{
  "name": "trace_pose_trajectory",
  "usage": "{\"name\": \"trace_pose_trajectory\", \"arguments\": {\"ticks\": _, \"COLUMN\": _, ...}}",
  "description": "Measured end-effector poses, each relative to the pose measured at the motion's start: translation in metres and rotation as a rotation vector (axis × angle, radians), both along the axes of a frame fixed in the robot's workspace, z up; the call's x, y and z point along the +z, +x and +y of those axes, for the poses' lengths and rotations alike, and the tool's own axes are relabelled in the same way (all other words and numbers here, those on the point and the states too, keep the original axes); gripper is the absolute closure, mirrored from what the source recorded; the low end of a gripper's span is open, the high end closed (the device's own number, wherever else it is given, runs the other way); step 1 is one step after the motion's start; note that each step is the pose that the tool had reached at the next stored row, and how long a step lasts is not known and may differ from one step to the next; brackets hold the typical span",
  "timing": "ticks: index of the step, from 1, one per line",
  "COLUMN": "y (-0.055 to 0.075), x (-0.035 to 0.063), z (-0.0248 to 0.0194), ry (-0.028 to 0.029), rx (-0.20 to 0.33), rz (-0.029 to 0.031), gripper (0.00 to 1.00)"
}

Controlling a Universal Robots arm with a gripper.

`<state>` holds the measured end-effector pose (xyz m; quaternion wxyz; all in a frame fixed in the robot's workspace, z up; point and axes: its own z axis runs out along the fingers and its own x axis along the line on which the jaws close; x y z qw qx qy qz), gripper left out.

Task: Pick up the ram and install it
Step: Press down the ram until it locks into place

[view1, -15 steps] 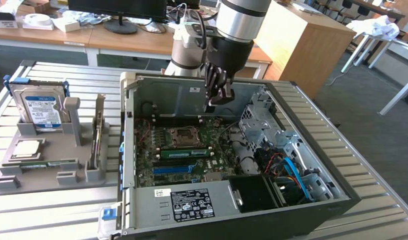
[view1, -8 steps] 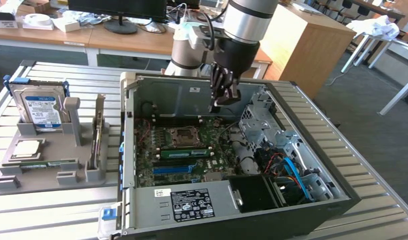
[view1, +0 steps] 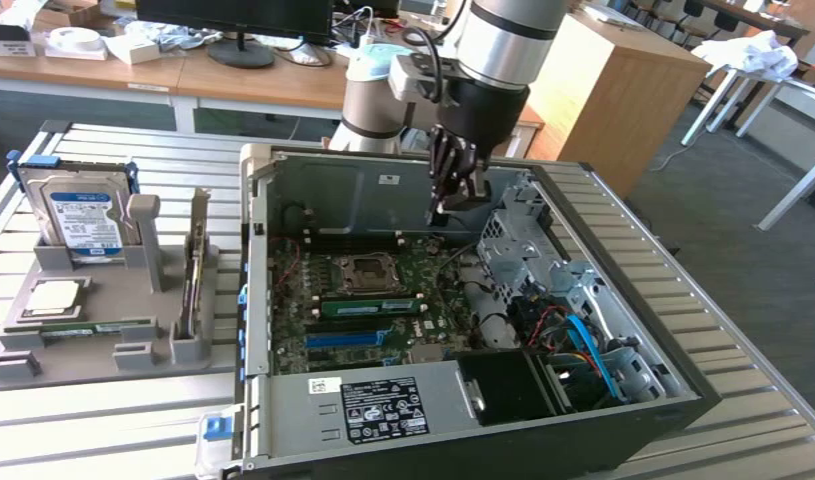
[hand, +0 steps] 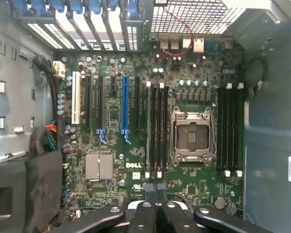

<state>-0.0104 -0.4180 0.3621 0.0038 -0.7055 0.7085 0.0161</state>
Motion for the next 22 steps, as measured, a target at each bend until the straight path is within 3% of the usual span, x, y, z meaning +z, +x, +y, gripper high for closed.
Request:
{"name": "trace_pose_trajectory", "arguments": {"ticks": 13, "y": 0.0056, "x": -0.0006, "z": 0.0000, "ry": 0.0004, "rx": 0.000, "rz": -0.0001, "gripper": 0.90}}
{"name": "trace_pose_trajectory", "arguments": {"ticks": 22, "y": 0.0056, "x": -0.0086, "z": -0.0001, "ry": 0.0002, "rx": 0.000, "rz": 0.0000, "gripper": 0.90}}
